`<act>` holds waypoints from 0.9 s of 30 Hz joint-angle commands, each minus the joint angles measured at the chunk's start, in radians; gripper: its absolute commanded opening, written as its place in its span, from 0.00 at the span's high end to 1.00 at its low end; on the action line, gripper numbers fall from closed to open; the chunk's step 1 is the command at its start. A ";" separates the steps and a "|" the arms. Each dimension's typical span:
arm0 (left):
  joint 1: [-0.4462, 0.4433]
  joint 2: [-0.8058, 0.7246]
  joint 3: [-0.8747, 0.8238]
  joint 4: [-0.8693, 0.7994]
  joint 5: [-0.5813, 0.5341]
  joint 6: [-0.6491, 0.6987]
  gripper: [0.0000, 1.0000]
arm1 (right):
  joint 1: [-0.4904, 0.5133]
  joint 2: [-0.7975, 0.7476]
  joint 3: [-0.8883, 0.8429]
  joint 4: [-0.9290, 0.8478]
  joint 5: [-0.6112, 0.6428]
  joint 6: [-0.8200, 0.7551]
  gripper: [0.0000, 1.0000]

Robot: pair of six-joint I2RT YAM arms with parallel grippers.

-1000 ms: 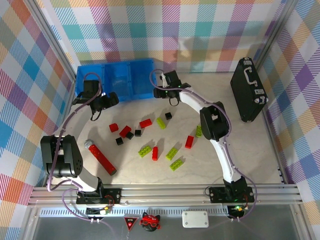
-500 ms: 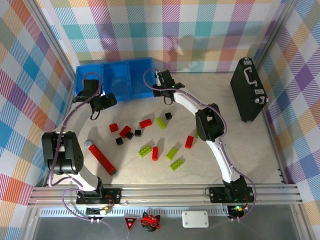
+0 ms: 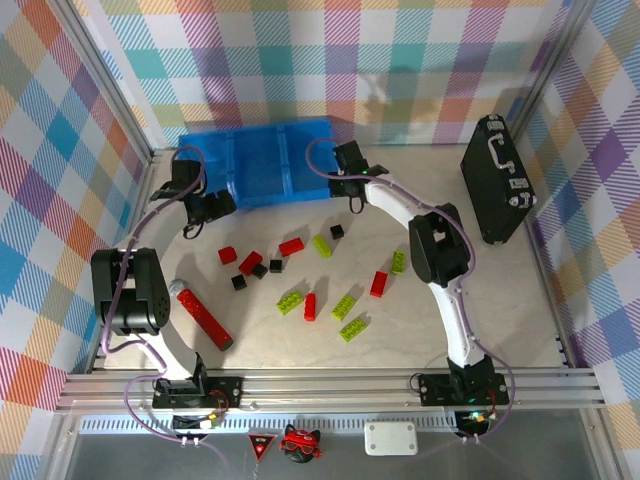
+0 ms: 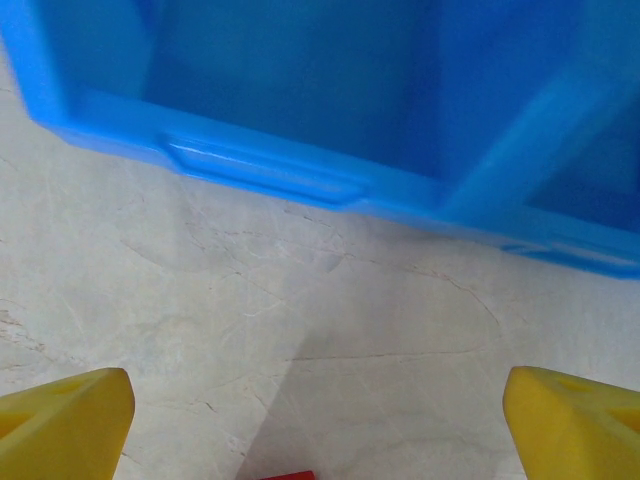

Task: Sort the legos into containers by color
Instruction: Move the container to the top-center of the table.

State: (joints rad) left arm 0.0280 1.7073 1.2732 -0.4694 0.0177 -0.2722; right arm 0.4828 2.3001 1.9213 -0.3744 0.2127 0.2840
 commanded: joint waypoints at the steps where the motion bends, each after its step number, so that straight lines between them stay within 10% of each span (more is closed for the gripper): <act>1: 0.007 -0.005 0.003 0.005 0.047 -0.023 0.05 | -0.042 -0.121 -0.083 -0.009 0.043 0.042 0.98; 21: -0.054 -0.090 -0.004 0.020 0.085 -0.051 0.06 | -0.188 -0.375 -0.490 0.052 0.049 0.072 0.98; 27: -0.054 -0.110 -0.009 0.002 0.083 -0.038 0.06 | -0.194 -0.363 -0.481 0.054 0.024 0.057 0.80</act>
State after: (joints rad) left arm -0.0231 1.6409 1.2652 -0.4435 0.0891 -0.3073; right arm 0.2985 1.9530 1.4345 -0.3531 0.2722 0.3218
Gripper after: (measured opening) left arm 0.943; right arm 0.178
